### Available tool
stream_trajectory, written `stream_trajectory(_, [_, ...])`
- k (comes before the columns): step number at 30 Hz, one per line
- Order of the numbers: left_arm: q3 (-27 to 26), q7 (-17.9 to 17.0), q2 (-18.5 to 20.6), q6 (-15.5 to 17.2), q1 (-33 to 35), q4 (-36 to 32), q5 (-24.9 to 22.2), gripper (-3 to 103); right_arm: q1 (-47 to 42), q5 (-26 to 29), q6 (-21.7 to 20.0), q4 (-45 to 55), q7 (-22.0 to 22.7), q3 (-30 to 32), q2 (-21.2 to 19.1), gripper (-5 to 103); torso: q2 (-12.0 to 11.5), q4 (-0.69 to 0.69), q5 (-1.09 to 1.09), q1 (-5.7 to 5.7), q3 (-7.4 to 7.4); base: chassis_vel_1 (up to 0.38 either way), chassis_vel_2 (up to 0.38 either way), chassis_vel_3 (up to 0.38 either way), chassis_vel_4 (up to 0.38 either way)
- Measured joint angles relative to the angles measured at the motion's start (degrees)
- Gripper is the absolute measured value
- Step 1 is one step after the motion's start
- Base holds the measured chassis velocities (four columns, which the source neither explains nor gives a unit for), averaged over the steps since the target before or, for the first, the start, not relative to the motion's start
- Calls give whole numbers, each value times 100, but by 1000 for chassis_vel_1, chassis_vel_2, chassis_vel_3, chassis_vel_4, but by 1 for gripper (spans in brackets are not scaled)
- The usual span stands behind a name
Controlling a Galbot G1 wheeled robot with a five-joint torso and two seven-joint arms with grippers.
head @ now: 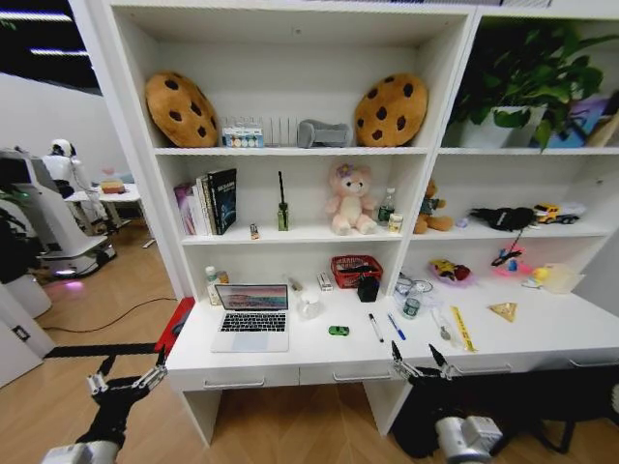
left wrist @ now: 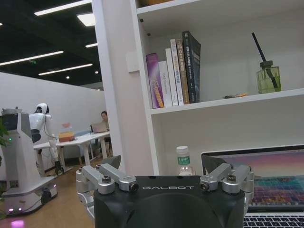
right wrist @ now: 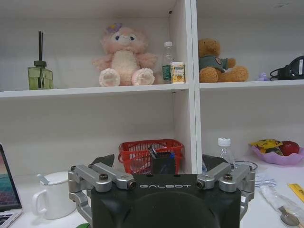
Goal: Organize the objects on the table.
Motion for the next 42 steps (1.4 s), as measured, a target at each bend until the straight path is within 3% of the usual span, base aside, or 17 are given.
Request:
stream_trajectory(14, [17, 34, 24, -7, -5, 21, 38, 97, 49, -29, 121, -54, 1, -29, -11, 100, 0, 2, 5, -1, 0, -184, 191, 185, -191])
stream_trajectory(18, [16, 109, 140, -62, -14, 11, -67, 97, 73, -191, 182, -67, 53, -32, -6, 100, -2, 4, 1, 3, 1, -204, 217, 235, -210])
stream_trajectory(21, [7, 299, 361, -125, -14, -2, -126, 97, 56, -275, 143, -35, 65, -29, -26, 100, -3, -2, 0, 7, 2, -141, 153, 44, -111])
stream_trajectory(24, [-38, 412, 910, -105, -60, 49, -308, 97, -38, -438, 205, -6, 21, -38, -55, 100, -3, 5, 2, 4, 1, -14, 29, 1, -29])
stream_trajectory(29, [-138, 392, 1394, 25, -112, 112, -708, 97, -156, -587, 339, -1, -49, -33, -42, 100, 2, 1, 1, -5, -1, 19, -23, -19, 25])
stream_trajectory(34, [-100, 80, 2094, 509, -336, 175, -1431, 96, -307, -690, 500, -71, -144, -27, 48, 100, 2, 3, 1, -6, -1, 32, -48, -45, 39])
stream_trajectory(35, [-100, 80, 2094, 509, -336, 175, -1431, 96, -307, -690, 500, -71, -144, -27, 48, 100, 2, 3, 1, -6, -1, 0, 0, 0, 0])
stream_trajectory(37, [-4, -53, 2588, 652, -564, 362, -1753, 96, -360, -692, 522, -71, -170, -20, 76, 100, 0, 2, 0, -1, 0, 0, 0, 0, 0])
stream_trajectory(38, [-4, -53, 2588, 652, -564, 362, -1753, 96, -360, -692, 522, -71, -170, -20, 76, 100, 0, 2, 0, -1, 0, 0, 0, 0, 0])
stream_trajectory(40, [63, -116, 3087, 733, -906, 583, -2003, 93, -364, -688, 522, -66, -172, -9, 75, 100, -1, 1, 0, 1, 1, 0, 0, 0, 0])
stream_trajectory(42, [118, -192, 3317, 800, -1134, 658, -2174, 91, -345, -680, 515, -70, -171, -7, 59, 100, -1, 1, -1, 1, 1, 0, 0, 0, 0])
